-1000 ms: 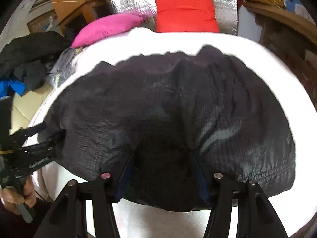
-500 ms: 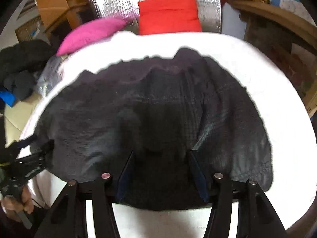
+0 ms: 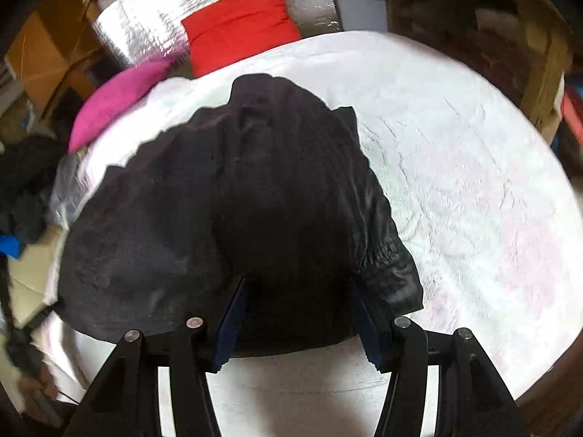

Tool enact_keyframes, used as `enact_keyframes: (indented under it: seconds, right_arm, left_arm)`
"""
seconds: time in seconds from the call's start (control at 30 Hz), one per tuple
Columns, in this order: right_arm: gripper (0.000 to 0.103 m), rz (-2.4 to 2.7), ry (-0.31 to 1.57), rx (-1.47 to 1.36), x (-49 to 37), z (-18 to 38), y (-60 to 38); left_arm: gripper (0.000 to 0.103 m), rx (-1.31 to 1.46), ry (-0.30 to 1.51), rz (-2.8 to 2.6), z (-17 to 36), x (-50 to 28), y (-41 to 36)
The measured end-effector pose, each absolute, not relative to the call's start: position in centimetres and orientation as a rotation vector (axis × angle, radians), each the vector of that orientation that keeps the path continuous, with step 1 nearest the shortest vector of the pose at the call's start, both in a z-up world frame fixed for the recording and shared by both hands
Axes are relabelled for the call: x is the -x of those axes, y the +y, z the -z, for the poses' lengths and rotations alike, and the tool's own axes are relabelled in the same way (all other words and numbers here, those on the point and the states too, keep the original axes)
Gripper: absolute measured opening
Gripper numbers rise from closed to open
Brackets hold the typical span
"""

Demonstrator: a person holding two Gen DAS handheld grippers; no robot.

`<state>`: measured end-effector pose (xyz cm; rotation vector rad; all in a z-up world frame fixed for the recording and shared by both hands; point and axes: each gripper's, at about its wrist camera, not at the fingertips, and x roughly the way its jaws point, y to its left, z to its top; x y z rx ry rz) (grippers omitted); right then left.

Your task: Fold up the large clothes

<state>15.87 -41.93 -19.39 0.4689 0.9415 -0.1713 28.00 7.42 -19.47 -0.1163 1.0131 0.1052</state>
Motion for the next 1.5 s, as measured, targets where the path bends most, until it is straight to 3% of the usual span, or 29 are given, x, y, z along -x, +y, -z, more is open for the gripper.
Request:
enact_keyframes:
  seconds: [0.13, 0.2, 0.4, 0.6, 0.7, 0.73, 0.77, 0.8, 0.87, 1.13, 1.2, 1.37, 1.5]
  right_arm:
    - [0.062, 0.146, 0.843, -0.602, -14.4, 17.7, -44.9]
    - [0.074, 0.161, 0.821, -0.688, -13.5, 17.6, -47.0]
    - [0.075, 0.095, 0.864, -1.007, -12.4, 21.6, -51.4]
    - [0.076, 0.067, 0.867, -1.025, -14.2, 23.5, -50.7]
    - [0.062, 0.101, 0.89, -0.938, -14.3, 23.6, -49.8]
    - [0.058, 0.102, 0.886, -0.918, -14.5, 23.3, -49.5]
    - [0.048, 0.101, 0.876, -0.897, -14.4, 23.0, -49.2]
    - [0.04, 0.102, 0.866, -0.868, -14.4, 22.6, -48.9]
    - [0.039, 0.118, 0.852, -0.817, -14.0, 21.8, -48.7]
    - [0.042, 0.151, 0.902, -0.774, -14.3, 22.2, -48.1]
    - [0.068, 0.161, 0.902, -0.807, -13.7, 21.5, -48.2]
    - [0.076, 0.175, 0.818, -0.78, -11.5, 18.8, -47.1]
    - [0.076, 0.172, 0.809, -0.674, -10.1, 16.4, -44.4]
  left_arm:
    - [0.081, 0.218, 1.021, -0.049, 18.7, -28.1, 9.3]
    - [0.081, 0.324, 1.016, -0.046, 18.4, -27.9, 11.4]
    - [0.081, 0.631, 1.078, -0.027, 21.1, -27.4, 16.1]
    - [0.08, 0.668, 1.056, 0.079, 21.9, -28.4, 14.6]
    - [0.073, 0.644, 1.014, 0.095, 21.5, -28.6, 13.8]
    - [0.055, 0.63, 1.0, 0.094, 21.5, -28.7, 13.6]
    - [0.046, 0.611, 1.0, 0.092, 21.6, -28.8, 13.3]
    - [0.046, 0.594, 1.001, 0.082, 21.7, -29.0, 13.2]
    - [0.045, 0.58, 0.989, 0.059, 22.0, -29.7, 13.5]
    - [0.046, 0.475, 1.013, -0.01, 22.6, -30.4, 12.3]
    - [0.048, 0.508, 1.019, -0.004, 22.4, -29.8, 13.0]
    - [0.073, 0.397, 0.979, -0.083, 19.9, -27.7, 13.1]
    - [0.08, 0.257, 0.923, -0.145, 17.2, -24.5, 12.3]
